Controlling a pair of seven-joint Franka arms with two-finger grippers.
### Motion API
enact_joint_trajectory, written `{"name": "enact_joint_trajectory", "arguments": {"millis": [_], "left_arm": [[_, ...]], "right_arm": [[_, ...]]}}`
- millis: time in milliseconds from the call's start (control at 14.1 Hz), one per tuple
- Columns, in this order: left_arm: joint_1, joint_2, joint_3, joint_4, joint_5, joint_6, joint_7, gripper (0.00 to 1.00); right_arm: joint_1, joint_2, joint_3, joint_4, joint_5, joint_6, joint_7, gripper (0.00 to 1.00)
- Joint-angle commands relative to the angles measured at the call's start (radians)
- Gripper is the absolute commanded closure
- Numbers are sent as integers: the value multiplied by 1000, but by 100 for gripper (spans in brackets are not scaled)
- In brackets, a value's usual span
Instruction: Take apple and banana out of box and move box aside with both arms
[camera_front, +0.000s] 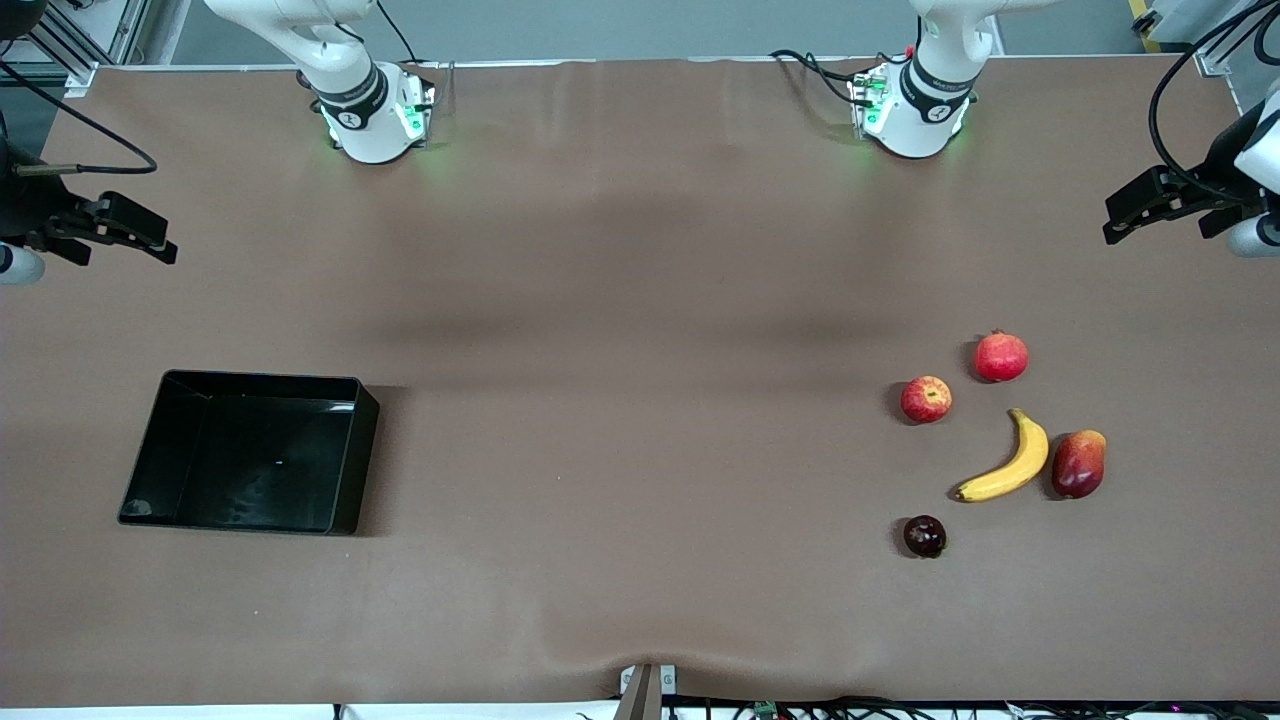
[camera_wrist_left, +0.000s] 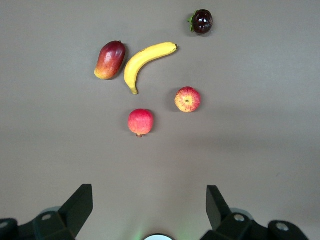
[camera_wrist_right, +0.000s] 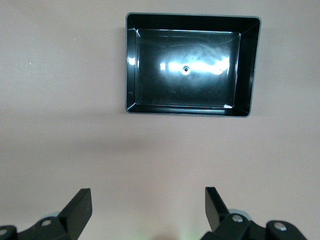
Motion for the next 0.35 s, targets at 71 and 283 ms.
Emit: {"name": "enact_joint_trajectory", "arguments": {"millis": [71,283], "left_arm": [[12,-12,4,6,-23,-16,20,0],[18,-11,6,16,-23,-16,18,0]], "right_arm": [[-17,-20,8,-9,-15,-10,4,0],[-18,-18,-6,12,-15,-35,17,0]]}}
